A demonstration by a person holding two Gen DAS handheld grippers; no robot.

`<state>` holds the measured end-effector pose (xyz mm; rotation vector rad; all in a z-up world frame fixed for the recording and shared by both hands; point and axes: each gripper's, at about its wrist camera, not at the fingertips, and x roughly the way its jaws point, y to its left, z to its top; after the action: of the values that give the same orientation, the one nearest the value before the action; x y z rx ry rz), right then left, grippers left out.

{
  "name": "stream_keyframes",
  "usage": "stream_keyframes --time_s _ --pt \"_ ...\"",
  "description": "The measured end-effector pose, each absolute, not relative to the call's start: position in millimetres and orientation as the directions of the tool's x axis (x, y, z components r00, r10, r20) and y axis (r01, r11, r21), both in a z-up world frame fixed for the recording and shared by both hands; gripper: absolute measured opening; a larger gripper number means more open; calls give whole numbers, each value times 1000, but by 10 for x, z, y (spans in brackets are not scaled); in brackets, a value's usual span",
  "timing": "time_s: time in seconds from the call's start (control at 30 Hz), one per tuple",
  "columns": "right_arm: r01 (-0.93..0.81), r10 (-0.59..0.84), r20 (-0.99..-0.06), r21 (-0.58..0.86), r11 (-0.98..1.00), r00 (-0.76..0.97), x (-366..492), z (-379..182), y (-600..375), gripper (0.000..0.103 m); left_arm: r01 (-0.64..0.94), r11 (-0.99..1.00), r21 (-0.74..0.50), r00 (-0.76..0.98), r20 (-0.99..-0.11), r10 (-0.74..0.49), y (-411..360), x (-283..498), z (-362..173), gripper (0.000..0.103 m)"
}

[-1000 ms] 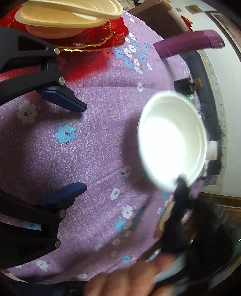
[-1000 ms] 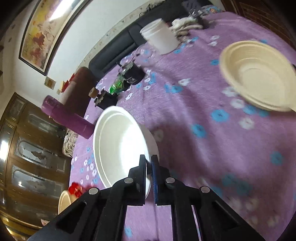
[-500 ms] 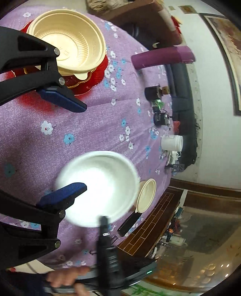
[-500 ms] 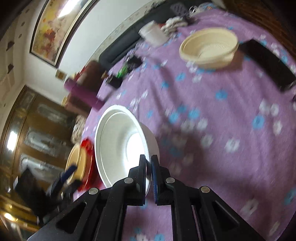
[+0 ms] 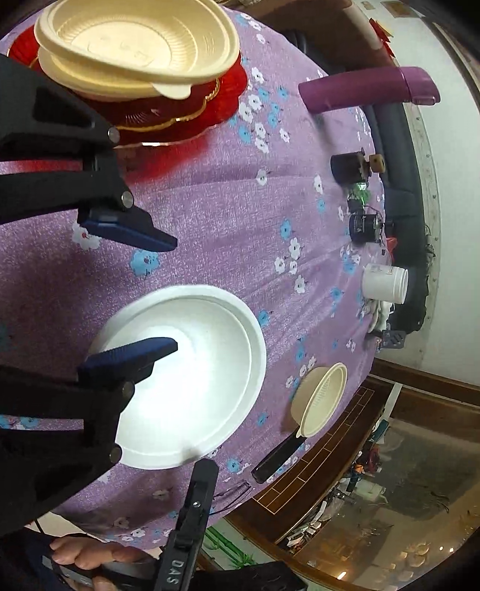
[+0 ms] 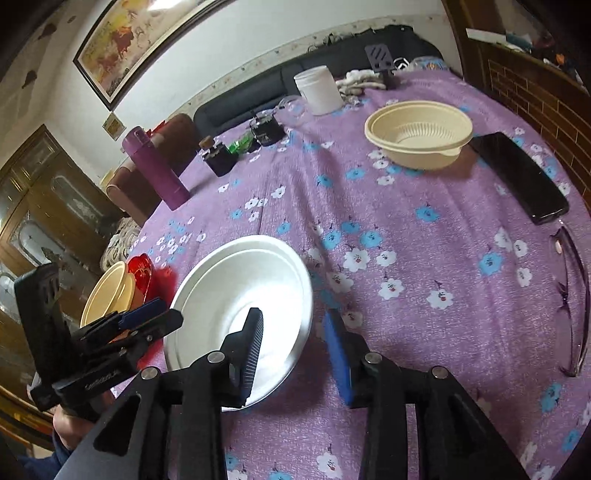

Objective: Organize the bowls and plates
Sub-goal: 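Close the left gripper on the white bowl rim while the right gripper holds it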

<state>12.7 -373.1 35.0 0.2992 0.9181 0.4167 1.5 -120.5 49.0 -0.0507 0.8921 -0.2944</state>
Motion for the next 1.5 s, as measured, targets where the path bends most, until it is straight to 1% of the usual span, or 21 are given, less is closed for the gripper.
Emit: stream_keyframes --time_s 0.03,0.07,0.1,0.13,0.17,0.27,0.3,1.03,1.5 --pt "-221 465 -701 415 883 541 111 341 -3731 38 235 958 -165 588 -761 -275 -1216 28 469 38" --pt "-223 462 -705 409 885 538 116 329 -3710 38 237 958 -164 583 -764 -275 -1237 50 450 36" --pt "-221 461 -711 409 886 531 118 303 -3705 35 238 957 -166 575 -770 -277 -1255 60 423 30" --pt "-216 466 -713 418 882 523 120 274 -3706 31 239 956 -168 571 -772 -278 -1273 58 408 25" --pt "-214 473 -718 426 879 511 136 244 -3688 20 240 956 -168 567 -775 -279 -1290 55 387 24" --pt "-209 479 -723 436 875 497 126 184 -3660 18 248 957 -153 568 -777 -272 -1336 37 354 22" --pt "-208 479 -724 437 875 496 122 168 -3644 16 250 957 -147 571 -776 -268 -1349 28 353 21" --pt "-213 481 -713 437 874 510 111 240 -3493 15 225 973 -45 657 -731 -185 -1354 -72 499 21" --pt "-230 493 -701 441 867 515 84 338 -3416 15 207 978 -13 703 -693 -158 -1291 -163 627 21"
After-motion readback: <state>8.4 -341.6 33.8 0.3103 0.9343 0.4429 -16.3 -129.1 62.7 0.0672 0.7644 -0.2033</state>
